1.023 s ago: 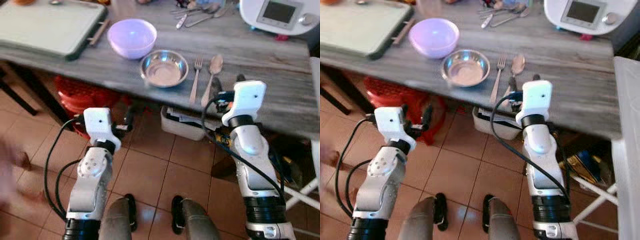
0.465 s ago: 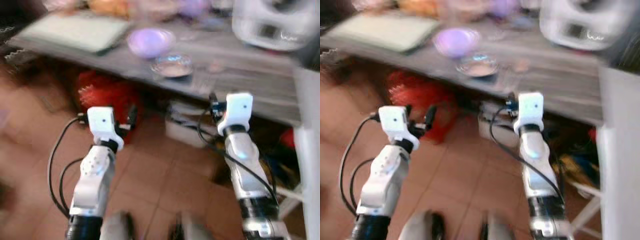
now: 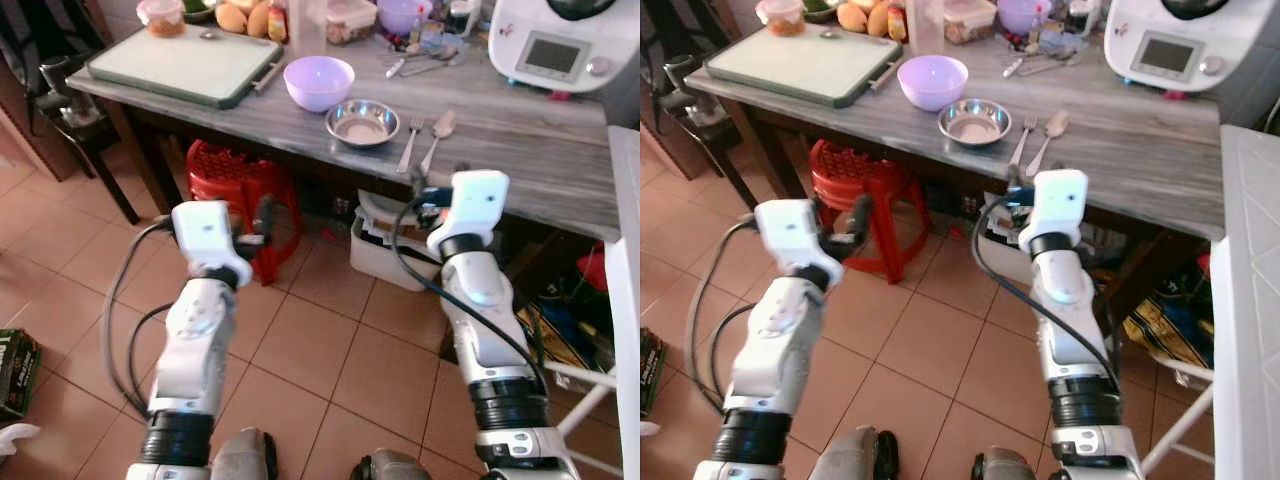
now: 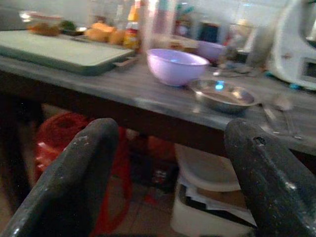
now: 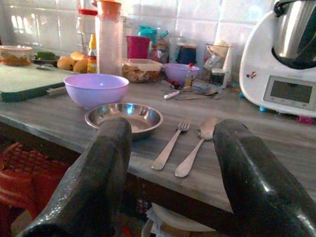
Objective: Setting the table
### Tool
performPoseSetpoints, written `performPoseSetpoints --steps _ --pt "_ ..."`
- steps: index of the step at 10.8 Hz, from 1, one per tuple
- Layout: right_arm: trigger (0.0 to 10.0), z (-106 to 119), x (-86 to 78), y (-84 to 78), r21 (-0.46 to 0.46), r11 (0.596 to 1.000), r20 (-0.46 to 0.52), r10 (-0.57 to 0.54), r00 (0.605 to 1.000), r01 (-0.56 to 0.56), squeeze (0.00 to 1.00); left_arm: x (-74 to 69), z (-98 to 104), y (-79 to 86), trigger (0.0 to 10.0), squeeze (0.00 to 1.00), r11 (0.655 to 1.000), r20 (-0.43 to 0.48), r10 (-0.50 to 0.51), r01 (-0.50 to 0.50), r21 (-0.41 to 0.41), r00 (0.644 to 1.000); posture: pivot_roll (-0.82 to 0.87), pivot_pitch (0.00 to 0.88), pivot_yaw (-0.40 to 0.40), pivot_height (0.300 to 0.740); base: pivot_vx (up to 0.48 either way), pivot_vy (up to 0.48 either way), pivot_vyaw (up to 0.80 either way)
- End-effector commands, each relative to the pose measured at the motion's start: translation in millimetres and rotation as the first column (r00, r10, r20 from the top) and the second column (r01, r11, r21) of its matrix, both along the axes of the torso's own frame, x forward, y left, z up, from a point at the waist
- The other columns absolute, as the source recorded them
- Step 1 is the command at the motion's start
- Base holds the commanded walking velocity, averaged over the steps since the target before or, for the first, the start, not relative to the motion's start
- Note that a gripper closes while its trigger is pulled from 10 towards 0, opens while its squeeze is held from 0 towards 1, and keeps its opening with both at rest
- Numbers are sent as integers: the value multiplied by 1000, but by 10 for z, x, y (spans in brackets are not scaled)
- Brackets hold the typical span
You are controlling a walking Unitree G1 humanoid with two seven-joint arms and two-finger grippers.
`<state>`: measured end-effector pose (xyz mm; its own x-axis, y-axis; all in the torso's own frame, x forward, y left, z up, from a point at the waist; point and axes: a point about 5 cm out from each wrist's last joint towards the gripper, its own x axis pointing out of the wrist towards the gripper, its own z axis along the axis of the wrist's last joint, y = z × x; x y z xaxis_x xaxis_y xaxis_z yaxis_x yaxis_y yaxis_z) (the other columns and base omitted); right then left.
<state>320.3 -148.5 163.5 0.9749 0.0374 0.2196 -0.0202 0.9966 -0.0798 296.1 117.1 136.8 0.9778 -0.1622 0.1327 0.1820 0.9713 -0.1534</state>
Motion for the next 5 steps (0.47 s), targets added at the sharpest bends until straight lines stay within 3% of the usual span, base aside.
performPoseSetpoints --steps 1,4,5 --pt "10000 52 6 11 20 1000 18 6 1000 -7 0 -3 -13 22 10000 0 1000 3 -8 8 4 1000 -58 45 14 740 0 0 0" --pt "10000 27 -19 39 16 999 14 35 999 -35 0 -21 -8 -10 10000 0 998 13 -52 52 -25 999 -63 47 11 740 0 0 -800" --pt "10000 42 -20 42 10 999 26 53 998 -53 0 -10 -10 -16 10000 0 998 11 -49 49 -24 999 -64 47 8 740 0 0 0"
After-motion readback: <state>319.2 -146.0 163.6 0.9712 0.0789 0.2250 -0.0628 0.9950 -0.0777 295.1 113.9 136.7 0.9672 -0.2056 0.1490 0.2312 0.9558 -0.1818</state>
